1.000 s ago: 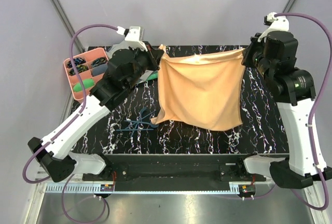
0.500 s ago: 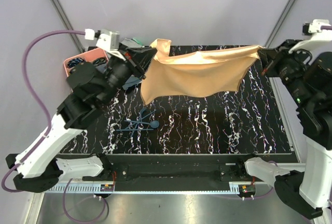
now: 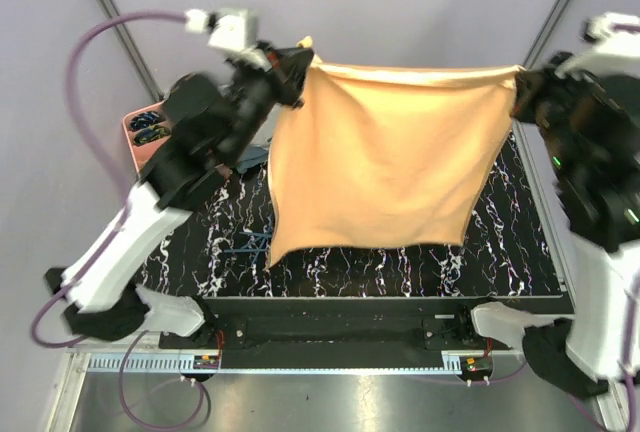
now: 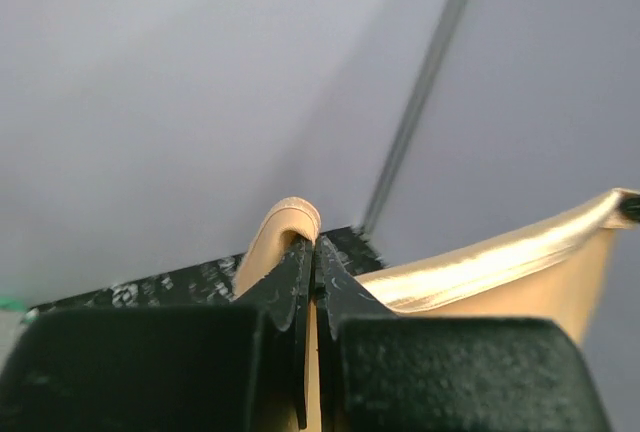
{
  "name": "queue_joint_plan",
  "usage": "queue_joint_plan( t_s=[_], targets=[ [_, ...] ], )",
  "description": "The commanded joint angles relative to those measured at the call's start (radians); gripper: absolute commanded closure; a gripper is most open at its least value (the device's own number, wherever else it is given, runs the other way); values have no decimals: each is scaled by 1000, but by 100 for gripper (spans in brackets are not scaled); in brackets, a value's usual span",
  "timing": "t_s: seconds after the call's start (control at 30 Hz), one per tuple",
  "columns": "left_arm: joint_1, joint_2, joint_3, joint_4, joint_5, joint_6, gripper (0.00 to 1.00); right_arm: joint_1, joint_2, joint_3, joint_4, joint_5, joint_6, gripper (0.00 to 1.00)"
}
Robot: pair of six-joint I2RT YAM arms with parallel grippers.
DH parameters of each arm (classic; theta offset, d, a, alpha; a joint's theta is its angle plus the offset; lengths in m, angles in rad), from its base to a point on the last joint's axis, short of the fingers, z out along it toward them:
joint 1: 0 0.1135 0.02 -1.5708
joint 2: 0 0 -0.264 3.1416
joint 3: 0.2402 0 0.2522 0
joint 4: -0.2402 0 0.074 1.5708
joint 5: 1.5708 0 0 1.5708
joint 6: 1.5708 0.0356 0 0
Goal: Fold the napkin, place the utensils inside, and roll it up
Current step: Flatten the napkin out
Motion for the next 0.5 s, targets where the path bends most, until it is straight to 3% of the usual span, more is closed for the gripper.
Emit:
queue_joint_plan(
  t_s=[0.0, 0.1, 0.17, 0.2, 0.23, 0.27, 0.33, 0.37, 0.47],
  targets=[
    [185, 273, 53, -1, 98, -8, 100, -141, 255, -116, 141, 6, -53, 100],
    [231, 480, 138, 16, 179, -5, 100, -273, 400, -206, 277, -102, -43, 100],
    [247, 653, 224, 15, 187, 1, 91, -333, 556, -214, 350, -154, -47, 100],
    [262, 714, 258, 13, 202, 1, 79, -343, 620, -202, 363, -166, -52, 100],
    [268, 772, 292, 13, 215, 4, 48, -353, 682, -182, 382, -175, -52, 100],
    [273, 880, 364, 2, 216, 4, 31, -371, 820, -124, 382, -185, -43, 92],
    [280, 975, 465, -45, 247, 7, 8, -389, 1013, -44, 350, -237, -32, 64],
    [280, 1021, 522, -83, 262, 7, 3, -400, 1065, 32, 336, -302, -32, 48],
    [273, 946, 411, -38, 305, -7, 1, -403, 1195, 158, 252, -372, -43, 26]
  ],
)
